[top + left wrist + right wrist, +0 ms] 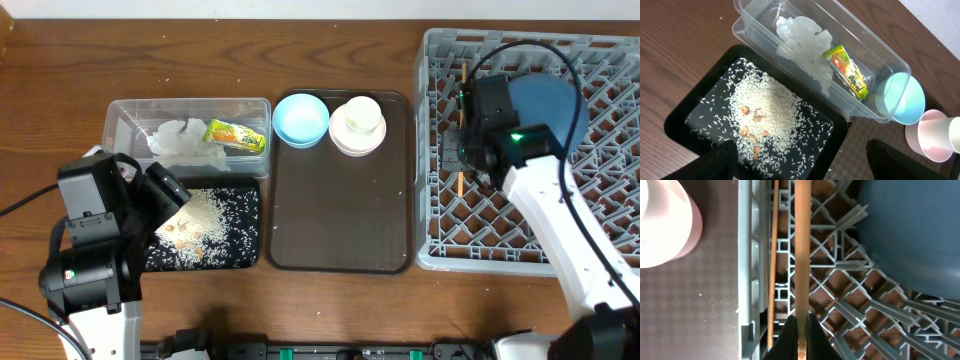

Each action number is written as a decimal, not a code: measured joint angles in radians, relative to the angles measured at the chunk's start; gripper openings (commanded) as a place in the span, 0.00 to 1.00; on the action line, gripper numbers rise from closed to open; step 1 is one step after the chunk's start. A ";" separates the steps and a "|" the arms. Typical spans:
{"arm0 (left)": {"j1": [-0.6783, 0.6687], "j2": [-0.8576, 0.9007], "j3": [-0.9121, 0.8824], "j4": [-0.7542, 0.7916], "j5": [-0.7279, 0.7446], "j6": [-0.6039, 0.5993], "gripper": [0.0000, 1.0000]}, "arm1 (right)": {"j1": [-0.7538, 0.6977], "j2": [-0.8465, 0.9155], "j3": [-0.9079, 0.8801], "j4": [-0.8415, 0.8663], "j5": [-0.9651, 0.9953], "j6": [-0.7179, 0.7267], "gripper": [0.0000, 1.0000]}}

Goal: Sort waste into correct bins and load items into the dishwasher rack
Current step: 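Carry the second chopstick with the right gripper into the rack and release, then reach the right gripper to the white paper cup and grasp its rim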

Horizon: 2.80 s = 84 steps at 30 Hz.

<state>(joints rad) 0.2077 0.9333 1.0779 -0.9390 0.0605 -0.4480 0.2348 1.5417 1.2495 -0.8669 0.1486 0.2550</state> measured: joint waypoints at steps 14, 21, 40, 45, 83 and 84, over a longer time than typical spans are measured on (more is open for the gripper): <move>0.000 0.000 0.000 0.000 0.000 0.000 0.85 | 0.000 0.099 -0.001 0.009 -0.042 0.012 0.21; 0.000 0.001 0.000 0.000 0.000 0.000 0.85 | 0.000 0.104 -0.001 0.012 -0.056 0.013 0.24; 0.000 0.010 0.000 0.000 0.000 0.000 0.85 | 0.068 0.145 0.507 -0.066 -0.364 -0.063 0.30; 0.000 0.012 0.000 0.000 0.000 0.000 0.85 | 0.146 0.221 0.627 -0.118 -0.362 -0.105 0.36; 0.000 0.014 0.000 0.000 0.000 0.000 0.85 | 0.319 0.649 0.662 -0.064 -0.071 -0.219 0.14; 0.000 0.015 0.000 0.000 0.000 0.000 0.85 | 0.319 0.652 0.662 -0.064 -0.070 -0.218 0.13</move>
<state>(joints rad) 0.2077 0.9482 1.0779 -0.9390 0.0605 -0.4477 0.5537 2.1933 1.9118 -0.9314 0.0788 0.0368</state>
